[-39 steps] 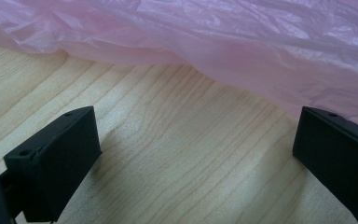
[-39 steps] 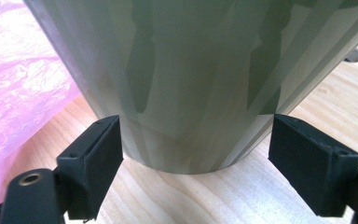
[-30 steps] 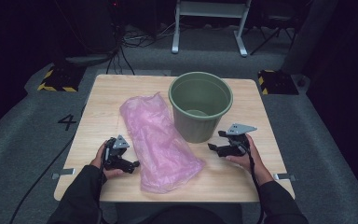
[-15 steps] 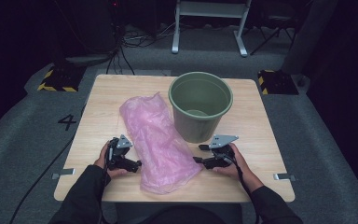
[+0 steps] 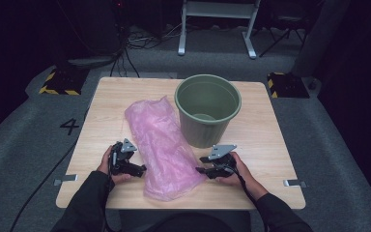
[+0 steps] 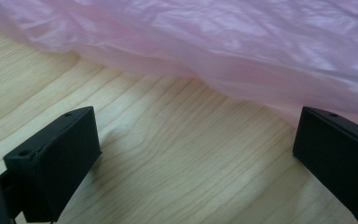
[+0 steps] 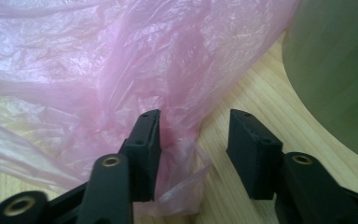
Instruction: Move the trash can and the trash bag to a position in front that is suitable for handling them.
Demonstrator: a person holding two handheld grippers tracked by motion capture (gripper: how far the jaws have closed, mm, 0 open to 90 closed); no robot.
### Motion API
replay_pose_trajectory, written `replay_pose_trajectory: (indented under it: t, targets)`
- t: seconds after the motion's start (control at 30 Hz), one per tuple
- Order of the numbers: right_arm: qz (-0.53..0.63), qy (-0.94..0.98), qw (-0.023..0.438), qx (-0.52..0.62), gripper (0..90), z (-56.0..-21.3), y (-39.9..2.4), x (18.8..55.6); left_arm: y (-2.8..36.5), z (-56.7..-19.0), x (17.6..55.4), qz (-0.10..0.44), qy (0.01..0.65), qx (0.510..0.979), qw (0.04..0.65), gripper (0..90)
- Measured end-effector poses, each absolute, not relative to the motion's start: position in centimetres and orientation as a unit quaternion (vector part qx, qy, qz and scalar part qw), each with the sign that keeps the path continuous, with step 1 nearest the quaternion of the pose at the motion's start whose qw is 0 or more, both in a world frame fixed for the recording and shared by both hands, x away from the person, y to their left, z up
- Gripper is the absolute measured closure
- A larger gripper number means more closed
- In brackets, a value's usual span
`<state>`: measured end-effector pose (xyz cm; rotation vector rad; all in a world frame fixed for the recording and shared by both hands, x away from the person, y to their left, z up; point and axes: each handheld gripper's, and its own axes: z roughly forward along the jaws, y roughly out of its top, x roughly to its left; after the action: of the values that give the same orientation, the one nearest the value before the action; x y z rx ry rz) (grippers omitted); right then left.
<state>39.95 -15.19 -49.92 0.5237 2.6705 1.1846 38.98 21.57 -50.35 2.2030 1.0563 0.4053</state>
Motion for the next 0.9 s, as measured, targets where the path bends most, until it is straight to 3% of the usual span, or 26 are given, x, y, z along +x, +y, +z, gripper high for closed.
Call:
replay_pose_trajectory:
  t: [0.07,0.13,0.17,0.2,0.5,0.9]
  targets:
    - [0.4,0.895,0.084,0.175,59.0,-50.0,-15.5,39.9,21.9,-50.2,39.0,0.165,0.421,0.83,0.327,4.5]
    - [0.4,0.895,0.085,0.177,59.5,-50.0,-16.0,39.9,22.2,-50.0,39.1,0.175,0.443,0.814,0.332,18.3]
    - [0.401,0.895,0.084,0.177,59.5,-50.0,-16.3,39.8,22.3,-50.0,39.2,0.172,0.448,0.812,0.332,19.4]
    - [0.402,0.894,0.084,0.177,59.5,-50.0,-16.5,39.8,22.3,-50.0,39.3,0.164,0.447,0.814,0.332,15.2]
    - [0.409,0.891,0.087,0.179,56.1,-50.2,-17.8,39.3,21.7,-48.6,39.2,0.19,0.413,0.823,0.341,17.4]
    - [0.411,0.889,0.088,0.184,51.3,-50.3,-18.8,39.0,19.4,-47.3,42.0,0.195,0.452,0.792,0.362,17.8]
